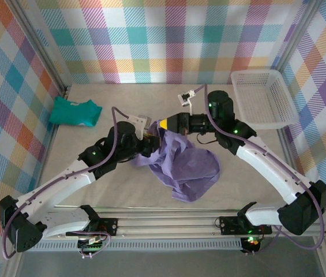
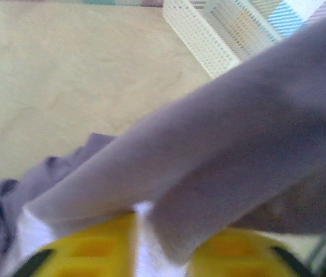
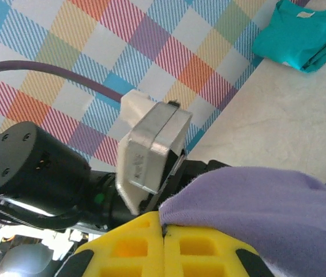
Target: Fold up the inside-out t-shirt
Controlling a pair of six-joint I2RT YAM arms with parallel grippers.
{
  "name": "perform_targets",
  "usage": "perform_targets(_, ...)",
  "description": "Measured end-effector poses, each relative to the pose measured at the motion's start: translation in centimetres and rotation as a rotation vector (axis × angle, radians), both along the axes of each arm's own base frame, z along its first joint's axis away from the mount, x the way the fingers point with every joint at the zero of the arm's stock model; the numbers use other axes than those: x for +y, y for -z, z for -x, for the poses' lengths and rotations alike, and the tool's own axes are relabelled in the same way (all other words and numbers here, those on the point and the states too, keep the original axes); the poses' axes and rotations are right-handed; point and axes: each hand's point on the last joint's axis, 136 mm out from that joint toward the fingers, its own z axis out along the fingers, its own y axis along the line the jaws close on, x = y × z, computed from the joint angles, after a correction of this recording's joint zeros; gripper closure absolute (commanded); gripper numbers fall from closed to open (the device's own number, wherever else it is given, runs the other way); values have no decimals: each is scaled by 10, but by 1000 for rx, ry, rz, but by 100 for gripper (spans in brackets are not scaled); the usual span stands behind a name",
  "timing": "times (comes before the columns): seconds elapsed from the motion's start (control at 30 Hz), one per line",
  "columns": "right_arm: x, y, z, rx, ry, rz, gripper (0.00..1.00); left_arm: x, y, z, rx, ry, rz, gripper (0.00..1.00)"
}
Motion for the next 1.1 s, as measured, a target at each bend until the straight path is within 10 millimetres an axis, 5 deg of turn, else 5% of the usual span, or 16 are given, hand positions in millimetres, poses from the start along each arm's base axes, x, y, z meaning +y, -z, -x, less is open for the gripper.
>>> perform_targets(0.1, -7, -11, -1, 4, 1, 1, 100, 4, 5, -6, -19, 0, -43, 100)
perform_targets(0.27, -32, -21, -11, 23, 40, 1, 100, 12, -4, -11, -58, 23, -11, 100)
perform_targets(0.43, -36, -21, -6, 46, 5, 2, 100, 17, -14, -7, -90, 38, 38, 98)
perform_targets(0.6, -32, -24, -1, 56, -48, -22, 100, 29, -3, -15, -65, -32, -25, 60)
perform_targets(0.7, -31, -28, -1, 58, -59, -39, 100, 41, 9, -26, -26, -114, -113, 47)
perform_targets(0.87, -29, -29, -6, 73, -50, -53, 100, 44, 3, -15, -50, -115, -148, 40)
perform_targets(1.1, -19, -17, -15, 130, -37, -48, 100, 15, -53, 23, -201, 43, -75, 35)
